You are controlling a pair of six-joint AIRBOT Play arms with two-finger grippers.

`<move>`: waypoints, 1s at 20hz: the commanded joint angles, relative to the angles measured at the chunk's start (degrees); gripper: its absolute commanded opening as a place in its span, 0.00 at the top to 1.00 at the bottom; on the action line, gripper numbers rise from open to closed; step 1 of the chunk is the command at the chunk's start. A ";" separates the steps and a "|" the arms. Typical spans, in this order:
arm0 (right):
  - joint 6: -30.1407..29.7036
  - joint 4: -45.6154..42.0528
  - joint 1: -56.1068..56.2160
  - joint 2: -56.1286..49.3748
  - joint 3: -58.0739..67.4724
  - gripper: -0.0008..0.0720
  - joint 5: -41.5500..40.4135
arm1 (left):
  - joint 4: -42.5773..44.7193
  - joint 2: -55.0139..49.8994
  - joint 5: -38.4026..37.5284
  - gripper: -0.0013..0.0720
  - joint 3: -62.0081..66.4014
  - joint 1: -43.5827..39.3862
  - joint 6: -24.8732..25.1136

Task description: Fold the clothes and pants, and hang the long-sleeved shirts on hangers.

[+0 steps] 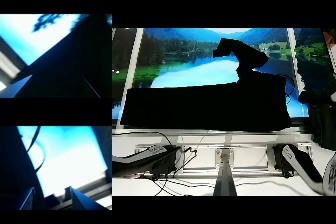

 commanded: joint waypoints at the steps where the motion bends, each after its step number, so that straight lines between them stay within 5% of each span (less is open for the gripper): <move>1: -9.09 8.00 -7.91 -13.22 8.55 0.33 7.52 | -8.68 0.22 -0.35 0.02 1.36 -0.07 0.09; 4: -24.17 27.02 -17.73 -21.33 8.57 0.37 13.92 | -10.21 0.22 -1.03 0.02 1.36 -1.60 4.37; 7: -32.76 33.62 -19.61 -25.86 6.27 0.32 14.38 | -15.65 0.22 -1.75 0.03 1.36 -6.23 8.37; 9: -33.81 34.84 -18.05 -27.85 4.74 0.08 10.67 | -19.63 0.20 -1.70 0.03 1.36 -11.41 8.68; 12: -33.40 36.28 -14.23 -31.52 4.17 0.06 4.98 | -21.29 0.20 -1.40 0.03 1.36 -20.94 8.66; 17: -35.69 39.01 -6.93 -34.07 4.20 0.10 0.98 | -21.31 0.17 1.57 0.03 1.33 -35.56 8.59; 20: -38.42 39.12 -4.35 -34.23 4.20 0.39 -2.45 | -21.33 0.11 3.32 0.03 1.33 -43.17 6.62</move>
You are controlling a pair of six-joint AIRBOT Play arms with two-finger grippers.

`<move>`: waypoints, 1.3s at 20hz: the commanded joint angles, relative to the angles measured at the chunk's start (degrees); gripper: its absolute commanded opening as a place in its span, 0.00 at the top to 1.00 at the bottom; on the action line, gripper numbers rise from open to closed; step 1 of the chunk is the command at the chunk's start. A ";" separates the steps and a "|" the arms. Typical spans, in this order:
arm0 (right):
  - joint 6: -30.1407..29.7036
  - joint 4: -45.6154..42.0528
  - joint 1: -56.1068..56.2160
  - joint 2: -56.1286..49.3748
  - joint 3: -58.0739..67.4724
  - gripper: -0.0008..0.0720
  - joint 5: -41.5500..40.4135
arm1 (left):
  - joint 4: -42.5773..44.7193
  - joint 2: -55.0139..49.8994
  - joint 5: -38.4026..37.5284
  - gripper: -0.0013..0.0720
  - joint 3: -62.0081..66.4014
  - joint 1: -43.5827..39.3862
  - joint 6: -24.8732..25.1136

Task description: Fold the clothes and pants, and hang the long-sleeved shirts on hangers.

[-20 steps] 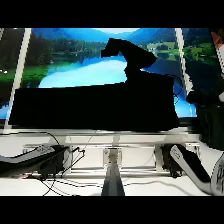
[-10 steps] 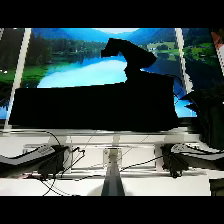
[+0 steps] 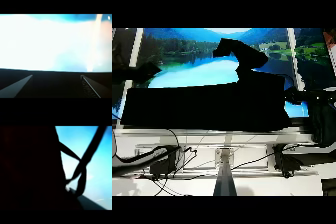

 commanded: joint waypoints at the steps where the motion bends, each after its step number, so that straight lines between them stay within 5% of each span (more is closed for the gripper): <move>1: -3.76 0.17 2.95 -0.79 -0.04 0.58 -5.03 | -0.44 -0.28 2.25 0.03 0.02 -9.81 -2.75; 3: -5.90 -0.44 2.93 -0.76 0.63 0.95 -5.11 | -0.52 -1.29 3.28 0.03 0.02 -15.10 -5.38; 8: -7.06 -7.26 2.93 0.44 3.21 0.95 -4.15 | -9.55 -8.11 12.46 0.04 0.02 -28.61 -12.90; 11: 3.37 -18.10 1.14 2.73 3.08 0.95 -3.48 | -17.33 -12.35 25.18 0.19 0.07 -37.20 -12.26; 16: 7.82 -18.23 -4.31 11.50 0.87 0.95 -3.54 | -22.51 -16.13 48.06 0.20 0.13 -48.17 -12.61; 21: 8.02 -21.92 -4.50 23.08 -3.85 0.95 -0.46 | -27.17 -23.41 48.94 0.19 5.25 -48.83 -15.08; 26: 14.43 -29.59 -4.50 28.70 -4.66 0.95 -4.20 | -27.17 -29.68 53.79 0.19 11.02 -48.06 -15.10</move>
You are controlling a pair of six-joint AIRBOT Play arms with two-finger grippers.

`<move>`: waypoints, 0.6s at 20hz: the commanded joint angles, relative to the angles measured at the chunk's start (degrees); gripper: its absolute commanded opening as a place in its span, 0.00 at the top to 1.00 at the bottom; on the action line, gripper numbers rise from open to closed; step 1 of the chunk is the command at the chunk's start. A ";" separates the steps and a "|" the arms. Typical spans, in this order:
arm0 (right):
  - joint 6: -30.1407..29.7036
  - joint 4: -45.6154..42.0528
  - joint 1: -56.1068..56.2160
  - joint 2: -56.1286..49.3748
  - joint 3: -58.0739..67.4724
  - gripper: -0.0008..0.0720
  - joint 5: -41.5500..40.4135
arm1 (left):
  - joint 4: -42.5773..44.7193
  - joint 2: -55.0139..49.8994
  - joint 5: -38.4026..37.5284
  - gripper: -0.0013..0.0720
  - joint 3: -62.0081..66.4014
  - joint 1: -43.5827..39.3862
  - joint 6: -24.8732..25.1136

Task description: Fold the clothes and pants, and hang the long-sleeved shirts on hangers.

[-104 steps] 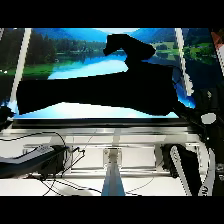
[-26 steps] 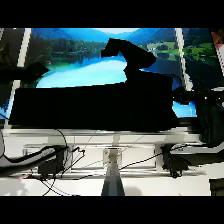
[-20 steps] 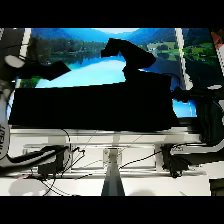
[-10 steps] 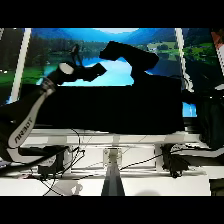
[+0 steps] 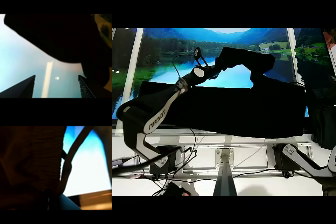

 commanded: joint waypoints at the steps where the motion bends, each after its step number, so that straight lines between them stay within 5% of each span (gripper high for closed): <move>1: 3.13 -3.93 -0.04 3.28 -0.63 0.95 -1.92 | -0.68 -4.48 4.17 0.19 3.45 0.07 -0.24; 5: 3.19 -6.54 -0.09 3.26 -0.63 0.95 -2.91 | -0.70 -8.76 4.76 0.19 4.87 -0.24 -2.73; 6: 3.19 -6.88 -0.09 3.26 -0.63 0.95 -2.97 | -0.68 -9.29 6.29 0.34 5.07 -0.24 -4.55; 12: 3.19 -7.32 -0.09 3.26 -0.63 0.95 -2.34 | -0.46 -14.62 7.72 0.52 12.74 -0.68 -4.92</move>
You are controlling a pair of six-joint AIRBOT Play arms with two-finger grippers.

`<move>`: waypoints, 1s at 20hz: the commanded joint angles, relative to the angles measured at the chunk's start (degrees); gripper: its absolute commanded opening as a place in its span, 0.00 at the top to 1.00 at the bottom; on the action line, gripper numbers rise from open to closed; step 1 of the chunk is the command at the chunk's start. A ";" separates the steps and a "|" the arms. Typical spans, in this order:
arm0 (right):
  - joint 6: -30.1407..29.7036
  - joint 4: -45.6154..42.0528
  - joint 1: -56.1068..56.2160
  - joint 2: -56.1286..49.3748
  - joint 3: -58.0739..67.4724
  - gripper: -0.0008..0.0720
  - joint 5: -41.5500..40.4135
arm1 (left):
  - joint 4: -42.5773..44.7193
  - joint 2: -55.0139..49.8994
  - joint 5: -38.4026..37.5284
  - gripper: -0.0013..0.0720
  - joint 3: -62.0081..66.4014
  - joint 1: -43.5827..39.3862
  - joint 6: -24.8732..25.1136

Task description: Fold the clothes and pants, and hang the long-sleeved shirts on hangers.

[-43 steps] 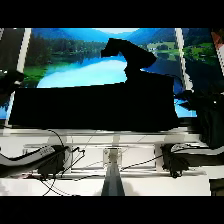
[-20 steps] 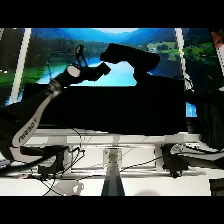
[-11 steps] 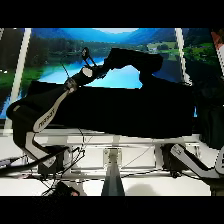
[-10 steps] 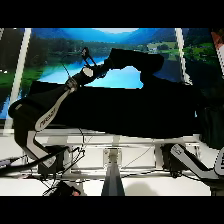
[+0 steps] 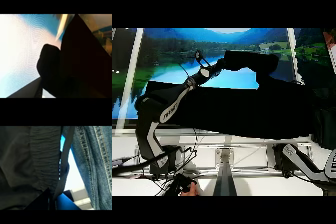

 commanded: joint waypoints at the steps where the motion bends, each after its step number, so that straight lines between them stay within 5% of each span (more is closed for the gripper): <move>1: 0.15 -0.72 -0.02 0.07 -0.04 0.95 0.55 | 0.24 -3.72 0.37 0.55 5.07 -0.44 -0.79; 3: 0.15 -0.83 -0.02 0.07 -0.04 0.95 0.50 | 0.33 -4.66 -0.44 0.97 6.75 -0.57 -0.74; 7: 0.13 -0.94 -0.02 0.07 -0.04 0.95 -1.95 | 5.68 -1.75 -1.11 0.97 7.06 -0.09 -0.74; 13: 0.13 -0.72 -0.02 0.07 -0.04 0.95 -7.30 | 29.14 11.72 -5.84 0.98 7.04 0.57 -0.76; 20: -1.33 4.74 0.02 0.07 -0.04 0.95 -7.28 | 57.20 31.01 -31.15 0.98 7.04 6.23 -0.83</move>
